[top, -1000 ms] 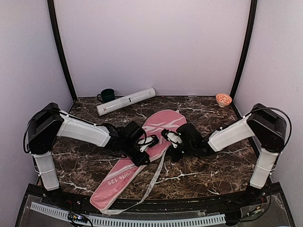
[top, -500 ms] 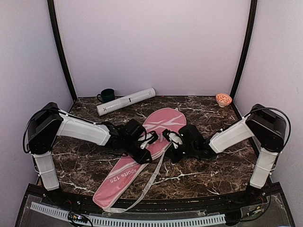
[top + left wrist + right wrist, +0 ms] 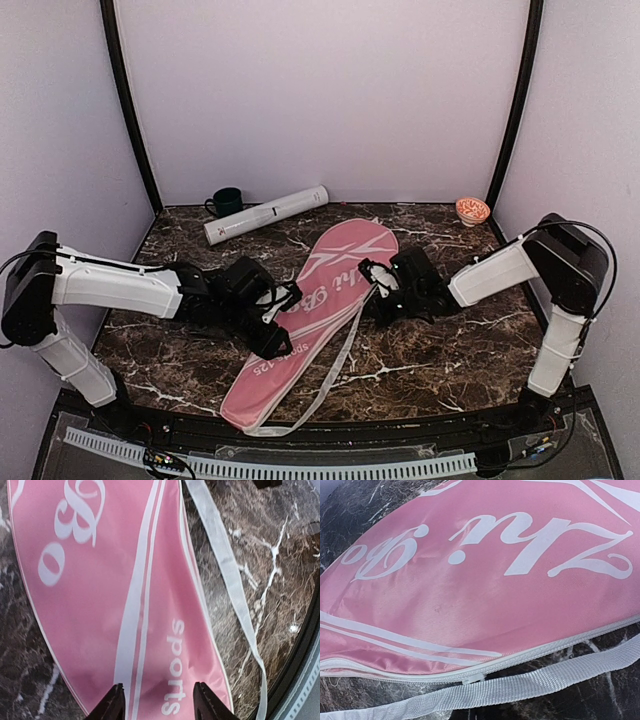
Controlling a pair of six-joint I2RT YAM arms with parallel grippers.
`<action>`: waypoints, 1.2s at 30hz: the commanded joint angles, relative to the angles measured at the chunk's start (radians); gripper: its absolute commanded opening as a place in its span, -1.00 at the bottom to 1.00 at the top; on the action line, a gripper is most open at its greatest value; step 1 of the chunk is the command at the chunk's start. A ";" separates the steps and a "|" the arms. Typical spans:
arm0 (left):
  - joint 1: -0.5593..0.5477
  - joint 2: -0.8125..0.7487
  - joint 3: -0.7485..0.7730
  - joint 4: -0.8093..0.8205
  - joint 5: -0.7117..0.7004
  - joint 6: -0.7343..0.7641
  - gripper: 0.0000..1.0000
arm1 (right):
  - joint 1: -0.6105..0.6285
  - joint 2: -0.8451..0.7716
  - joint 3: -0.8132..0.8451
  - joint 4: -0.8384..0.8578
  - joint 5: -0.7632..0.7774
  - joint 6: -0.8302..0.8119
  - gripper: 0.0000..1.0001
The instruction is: Pack up the badminton gear
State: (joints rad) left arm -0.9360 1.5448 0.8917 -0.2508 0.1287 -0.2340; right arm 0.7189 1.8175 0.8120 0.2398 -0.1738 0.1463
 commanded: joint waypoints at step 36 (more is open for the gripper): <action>-0.372 0.184 0.058 0.185 -0.097 -0.234 -0.22 | 0.178 -0.068 -0.196 0.191 -0.091 0.151 -1.00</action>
State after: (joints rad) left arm -1.2781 1.6466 0.8936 -0.0822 0.0395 -0.4232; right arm 0.8993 1.7592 0.6380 0.4301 -0.2516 0.2756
